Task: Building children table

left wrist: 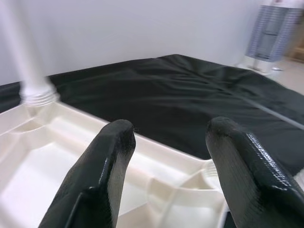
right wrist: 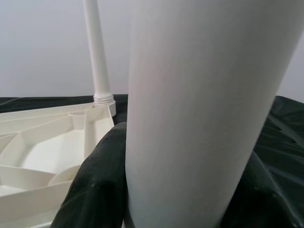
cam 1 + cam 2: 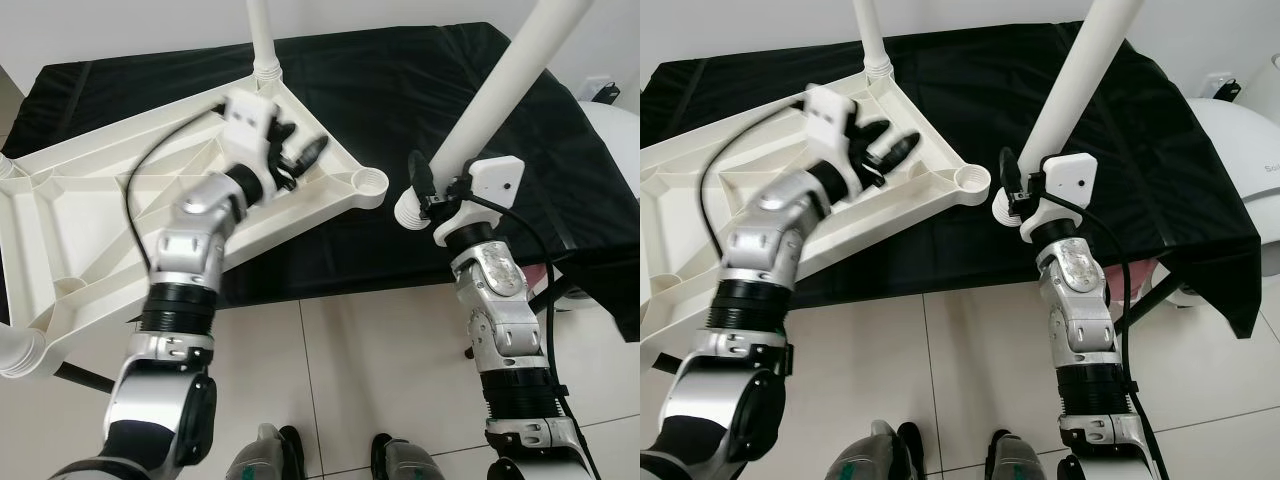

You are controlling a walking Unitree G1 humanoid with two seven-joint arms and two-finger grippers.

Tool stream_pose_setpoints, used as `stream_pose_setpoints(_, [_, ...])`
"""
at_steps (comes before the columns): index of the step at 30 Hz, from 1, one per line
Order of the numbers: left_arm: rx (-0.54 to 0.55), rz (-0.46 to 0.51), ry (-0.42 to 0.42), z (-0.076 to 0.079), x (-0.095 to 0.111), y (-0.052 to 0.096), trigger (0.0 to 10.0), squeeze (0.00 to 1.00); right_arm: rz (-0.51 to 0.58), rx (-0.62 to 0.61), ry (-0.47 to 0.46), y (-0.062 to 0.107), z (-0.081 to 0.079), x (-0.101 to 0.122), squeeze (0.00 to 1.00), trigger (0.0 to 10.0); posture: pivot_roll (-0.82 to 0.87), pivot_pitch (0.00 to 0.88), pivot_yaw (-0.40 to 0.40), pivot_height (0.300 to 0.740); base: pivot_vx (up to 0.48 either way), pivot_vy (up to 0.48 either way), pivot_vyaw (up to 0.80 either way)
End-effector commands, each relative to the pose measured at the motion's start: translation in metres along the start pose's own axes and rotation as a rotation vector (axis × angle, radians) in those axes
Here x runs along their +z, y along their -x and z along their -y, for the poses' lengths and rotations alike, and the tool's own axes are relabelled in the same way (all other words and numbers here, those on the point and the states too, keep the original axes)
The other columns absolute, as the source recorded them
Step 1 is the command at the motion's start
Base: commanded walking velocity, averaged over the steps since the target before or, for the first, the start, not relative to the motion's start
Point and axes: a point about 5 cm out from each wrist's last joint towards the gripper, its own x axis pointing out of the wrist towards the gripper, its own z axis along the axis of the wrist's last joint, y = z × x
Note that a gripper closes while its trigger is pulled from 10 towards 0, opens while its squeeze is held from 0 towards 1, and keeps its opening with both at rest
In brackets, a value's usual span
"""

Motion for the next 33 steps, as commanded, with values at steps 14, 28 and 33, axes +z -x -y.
stream_pose_setpoints(14, [0.254,-0.026,0.079,-0.013,-0.019,0.034,10.0,0.00,-0.026,-0.004,-0.112,-0.004,-0.012,-0.006,0.00,10.0,-0.08,0.153,0.056,0.740,0.000,0.000,0.00])
stream_pose_setpoints(28, [0.336,-0.090,0.106,-0.008,-0.029,0.040,10.0,0.00,-0.048,-0.037,-0.126,-0.009,-0.014,-0.008,0.00,10.0,-0.08,0.148,0.044,0.740,0.000,0.000,0.00])
stream_pose_setpoints(33, [0.350,-0.092,0.073,-0.008,-0.030,0.042,10.0,0.00,-0.048,-0.035,-0.138,-0.010,-0.013,-0.007,0.00,10.0,-0.08,0.144,0.041,0.740,0.000,0.000,0.00])
